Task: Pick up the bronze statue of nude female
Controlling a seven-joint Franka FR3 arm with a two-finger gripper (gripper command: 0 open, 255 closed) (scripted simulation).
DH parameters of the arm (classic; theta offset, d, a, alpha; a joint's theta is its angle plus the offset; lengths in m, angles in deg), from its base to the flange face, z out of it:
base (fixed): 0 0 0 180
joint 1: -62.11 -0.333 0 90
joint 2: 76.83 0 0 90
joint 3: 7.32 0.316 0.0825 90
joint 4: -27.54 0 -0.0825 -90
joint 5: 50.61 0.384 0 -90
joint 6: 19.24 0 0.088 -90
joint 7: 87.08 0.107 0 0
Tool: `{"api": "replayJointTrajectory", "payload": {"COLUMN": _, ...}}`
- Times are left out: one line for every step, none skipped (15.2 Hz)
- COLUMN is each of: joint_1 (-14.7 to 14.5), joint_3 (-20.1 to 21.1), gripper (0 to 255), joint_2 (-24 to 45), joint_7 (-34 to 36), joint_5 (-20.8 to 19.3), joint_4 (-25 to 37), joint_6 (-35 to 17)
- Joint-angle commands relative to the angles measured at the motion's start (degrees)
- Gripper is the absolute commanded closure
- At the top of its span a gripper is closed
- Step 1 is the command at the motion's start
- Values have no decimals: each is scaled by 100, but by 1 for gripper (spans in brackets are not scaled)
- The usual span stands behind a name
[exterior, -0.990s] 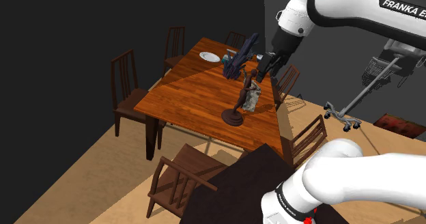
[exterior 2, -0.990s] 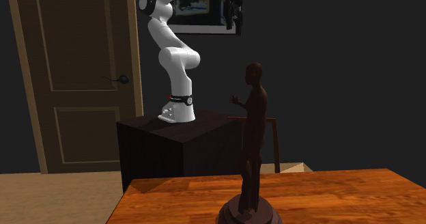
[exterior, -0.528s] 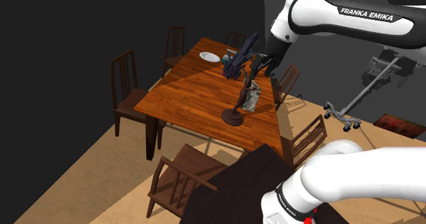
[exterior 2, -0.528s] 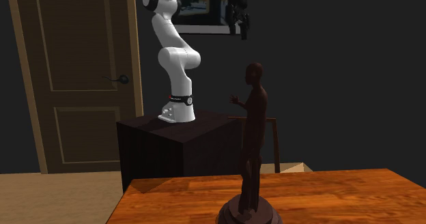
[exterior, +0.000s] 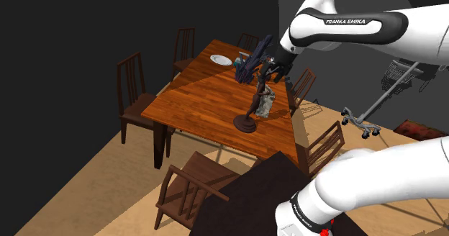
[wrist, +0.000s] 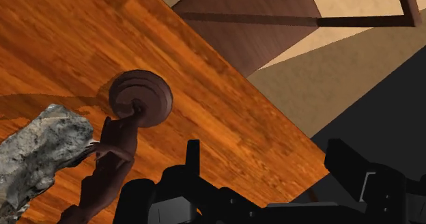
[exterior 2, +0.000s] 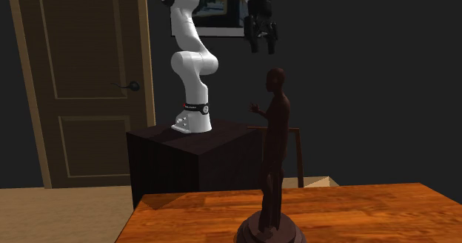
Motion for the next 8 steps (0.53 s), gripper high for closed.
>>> {"api": "replayJointTrajectory", "payload": {"joint_1": 59, "joint_3": -161, "gripper": 0, "joint_2": 350, "joint_7": -64, "joint_5": 65, "joint_4": 74, "joint_6": -339}}
{"api": "replayJointTrajectory", "payload": {"joint_1": 83, "joint_3": -242, "gripper": 0, "joint_2": 522, "joint_7": -104, "joint_5": 110, "joint_4": 128, "joint_6": -482}}
{"api": "replayJointTrajectory", "payload": {"joint_1": 107, "joint_3": -322, "gripper": 0, "joint_2": 697, "joint_7": -149, "joint_5": 164, "joint_4": 188, "joint_6": -620}}
{"api": "replayJointTrajectory", "payload": {"joint_1": 129, "joint_3": -401, "gripper": 0, "joint_2": 875, "joint_7": -198, "joint_5": 227, "joint_4": 253, "joint_6": -754}}
{"api": "replayJointTrajectory", "payload": {"joint_1": 148, "joint_3": -480, "gripper": 0, "joint_2": 1055, "joint_7": -252, "joint_5": 299, "joint_4": 325, "joint_6": -882}}
{"api": "replayJointTrajectory", "payload": {"joint_1": 166, "joint_3": -559, "gripper": 0, "joint_2": 1237, "joint_7": -310, "joint_5": 380, "joint_4": 402, "joint_6": -1005}}
{"api": "replayJointTrajectory", "payload": {"joint_1": 184, "joint_3": -635, "gripper": 0, "joint_2": 1423, "joint_7": -375, "joint_5": 472, "joint_4": 485, "joint_6": -1122}}
{"api": "replayJointTrajectory", "payload": {"joint_1": 203, "joint_3": -709, "gripper": 0, "joint_2": 1610, "joint_7": -445, "joint_5": 574, "joint_4": 574, "joint_6": -1232}}
